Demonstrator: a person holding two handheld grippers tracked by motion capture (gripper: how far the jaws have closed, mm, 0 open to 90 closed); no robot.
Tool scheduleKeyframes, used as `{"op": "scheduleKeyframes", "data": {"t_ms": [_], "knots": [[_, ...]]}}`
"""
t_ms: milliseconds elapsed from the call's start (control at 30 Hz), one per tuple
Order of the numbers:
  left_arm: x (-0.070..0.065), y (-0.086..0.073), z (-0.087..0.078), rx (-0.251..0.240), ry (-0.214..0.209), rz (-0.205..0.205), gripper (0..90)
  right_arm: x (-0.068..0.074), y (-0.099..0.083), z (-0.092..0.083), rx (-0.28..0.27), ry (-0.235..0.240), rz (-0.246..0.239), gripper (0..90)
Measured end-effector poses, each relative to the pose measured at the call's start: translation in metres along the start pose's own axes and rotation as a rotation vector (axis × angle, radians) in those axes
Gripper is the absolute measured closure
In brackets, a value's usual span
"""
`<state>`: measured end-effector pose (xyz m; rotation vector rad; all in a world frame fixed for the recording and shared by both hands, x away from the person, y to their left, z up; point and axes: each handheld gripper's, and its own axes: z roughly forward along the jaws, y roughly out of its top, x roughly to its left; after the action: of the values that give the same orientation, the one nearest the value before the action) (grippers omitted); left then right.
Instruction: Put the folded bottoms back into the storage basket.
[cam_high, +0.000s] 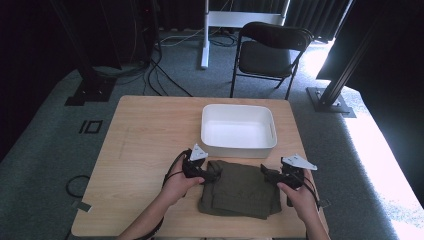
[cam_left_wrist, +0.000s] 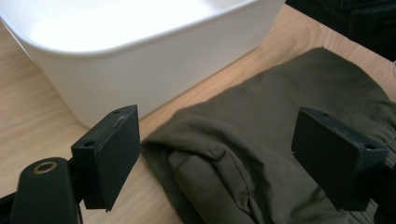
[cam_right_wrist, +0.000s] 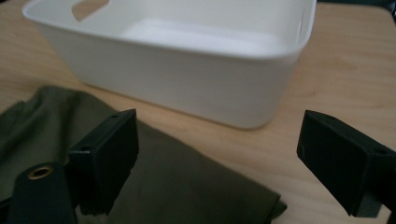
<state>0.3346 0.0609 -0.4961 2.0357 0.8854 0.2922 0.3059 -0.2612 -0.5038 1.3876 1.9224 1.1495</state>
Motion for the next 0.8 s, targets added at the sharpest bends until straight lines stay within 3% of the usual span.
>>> {"op": "scheduleKeyframes", "data": {"t_ms": [300, 433, 800], "knots": [[-0.009, -0.014, 0.006, 0.047, 0.008, -0.005, 17.1, 0.0, -0.029, 0.004, 0.063, -0.034, 0.022, 12.5], [-0.013, -0.021, 0.011, 0.081, 0.008, 0.006, 17.1, -0.002, -0.039, 0.004, 0.092, -0.03, 0.039, 12.5], [-0.016, -0.037, 0.023, 0.113, 0.031, -0.017, 17.1, -0.004, -0.052, 0.005, 0.135, -0.003, 0.088, 13.0]]}}
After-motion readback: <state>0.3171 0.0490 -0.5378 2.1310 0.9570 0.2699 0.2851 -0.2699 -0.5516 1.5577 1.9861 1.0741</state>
